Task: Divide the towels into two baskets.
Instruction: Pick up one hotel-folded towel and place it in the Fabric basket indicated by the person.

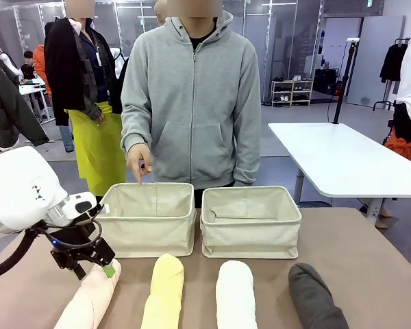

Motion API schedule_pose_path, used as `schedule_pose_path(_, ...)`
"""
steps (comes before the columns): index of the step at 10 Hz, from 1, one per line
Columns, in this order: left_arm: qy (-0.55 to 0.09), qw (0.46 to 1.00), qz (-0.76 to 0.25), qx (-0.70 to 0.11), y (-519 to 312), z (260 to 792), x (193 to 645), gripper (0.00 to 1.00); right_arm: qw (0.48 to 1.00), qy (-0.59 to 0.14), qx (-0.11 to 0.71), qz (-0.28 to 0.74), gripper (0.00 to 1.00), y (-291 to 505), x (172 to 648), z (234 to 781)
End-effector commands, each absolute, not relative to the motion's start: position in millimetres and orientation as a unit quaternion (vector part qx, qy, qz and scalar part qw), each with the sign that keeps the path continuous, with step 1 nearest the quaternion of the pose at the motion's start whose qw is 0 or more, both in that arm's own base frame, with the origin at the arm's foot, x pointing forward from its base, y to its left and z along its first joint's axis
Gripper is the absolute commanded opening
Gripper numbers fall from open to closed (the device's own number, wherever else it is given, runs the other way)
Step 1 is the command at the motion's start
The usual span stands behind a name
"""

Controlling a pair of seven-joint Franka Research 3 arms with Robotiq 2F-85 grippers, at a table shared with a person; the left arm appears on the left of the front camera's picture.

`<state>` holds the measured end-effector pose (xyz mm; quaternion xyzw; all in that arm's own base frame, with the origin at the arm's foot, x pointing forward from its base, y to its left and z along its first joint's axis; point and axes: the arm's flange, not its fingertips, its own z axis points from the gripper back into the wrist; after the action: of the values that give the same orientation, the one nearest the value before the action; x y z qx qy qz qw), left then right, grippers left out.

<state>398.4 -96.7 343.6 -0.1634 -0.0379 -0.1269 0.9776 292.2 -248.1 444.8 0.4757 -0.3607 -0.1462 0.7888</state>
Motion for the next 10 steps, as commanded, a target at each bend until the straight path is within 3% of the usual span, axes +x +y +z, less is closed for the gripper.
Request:
schedule_pose_path(1,-0.032,0.982,-0.12,-0.141,-87.9,312.8,302.5,1.0,0.786,-0.365,0.478,-0.145,1.0,-248.8,292.2,447.2)
schedule_pose_path(6,0.008,0.983,-0.115,-0.143,-92.1,293.4,292.9,1.0,0.786,-0.365,0.478,-0.145,1.0,-248.8,292.2,447.2)
schedule_pose_path(7,0.014,0.982,-0.122,-0.147,-92.2,291.8,292.8,0.95,0.786,-0.365,0.478,-0.145,1.0,-248.8,292.2,447.2)
schedule_pose_path(8,0.017,0.981,-0.127,-0.144,-92.9,290.9,292.5,0.81,0.786,-0.365,0.478,-0.145,1.0,-248.8,292.2,447.2)
schedule_pose_path(9,0.018,0.982,-0.126,-0.142,-93.3,291.1,292.3,0.81,0.786,-0.365,0.478,-0.145,1.0,-248.8,292.2,447.2)
schedule_pose_path(10,0.019,0.982,-0.125,-0.144,-93.4,291.0,292.0,0.62,0.786,-0.365,0.478,-0.145,1.0,-248.8,292.2,447.2)
